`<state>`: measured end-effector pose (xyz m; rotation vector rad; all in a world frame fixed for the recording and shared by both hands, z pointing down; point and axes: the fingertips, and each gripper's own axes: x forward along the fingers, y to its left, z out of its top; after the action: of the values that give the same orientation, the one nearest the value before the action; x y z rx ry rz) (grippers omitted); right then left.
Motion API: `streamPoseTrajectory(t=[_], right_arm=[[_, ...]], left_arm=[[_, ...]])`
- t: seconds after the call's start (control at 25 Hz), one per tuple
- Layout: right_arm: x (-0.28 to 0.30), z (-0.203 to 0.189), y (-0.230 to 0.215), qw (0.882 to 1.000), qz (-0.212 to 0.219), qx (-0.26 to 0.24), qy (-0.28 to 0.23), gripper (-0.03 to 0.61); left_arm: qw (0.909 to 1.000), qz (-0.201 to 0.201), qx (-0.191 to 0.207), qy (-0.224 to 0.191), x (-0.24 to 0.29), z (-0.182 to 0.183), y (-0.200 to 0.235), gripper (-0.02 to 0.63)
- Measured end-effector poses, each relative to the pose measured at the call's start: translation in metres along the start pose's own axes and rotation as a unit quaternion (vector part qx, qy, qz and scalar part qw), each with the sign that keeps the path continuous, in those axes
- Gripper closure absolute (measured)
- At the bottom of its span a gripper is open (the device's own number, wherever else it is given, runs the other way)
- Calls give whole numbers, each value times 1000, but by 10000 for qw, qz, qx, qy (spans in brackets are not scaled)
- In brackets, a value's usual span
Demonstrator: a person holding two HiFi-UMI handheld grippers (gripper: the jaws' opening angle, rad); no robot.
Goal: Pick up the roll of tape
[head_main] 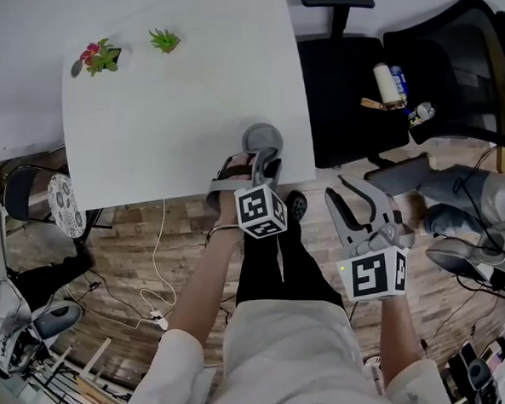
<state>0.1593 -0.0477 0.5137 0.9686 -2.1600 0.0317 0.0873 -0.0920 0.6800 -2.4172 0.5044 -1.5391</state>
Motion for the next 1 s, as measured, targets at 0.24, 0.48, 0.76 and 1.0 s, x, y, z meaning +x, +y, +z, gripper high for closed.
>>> streamPoseTrajectory(t=[0.24, 0.48, 0.76, 1.0], right_arm=[[3, 4, 2, 10000, 39, -37, 26, 457], [7, 12, 4, 10000, 36, -82, 30, 457], [16, 31, 1, 9999, 5, -124, -44, 459], [23, 55, -5, 9997, -55, -206, -135, 459]], left_arm=[[9999, 24, -115, -37, -3, 0, 0, 525], [9998, 70, -157, -51, -9, -6, 0, 549], [9997, 117, -212, -82, -19, -13, 13, 552], [9993, 217, -293, -122, -32, -19, 34, 552]])
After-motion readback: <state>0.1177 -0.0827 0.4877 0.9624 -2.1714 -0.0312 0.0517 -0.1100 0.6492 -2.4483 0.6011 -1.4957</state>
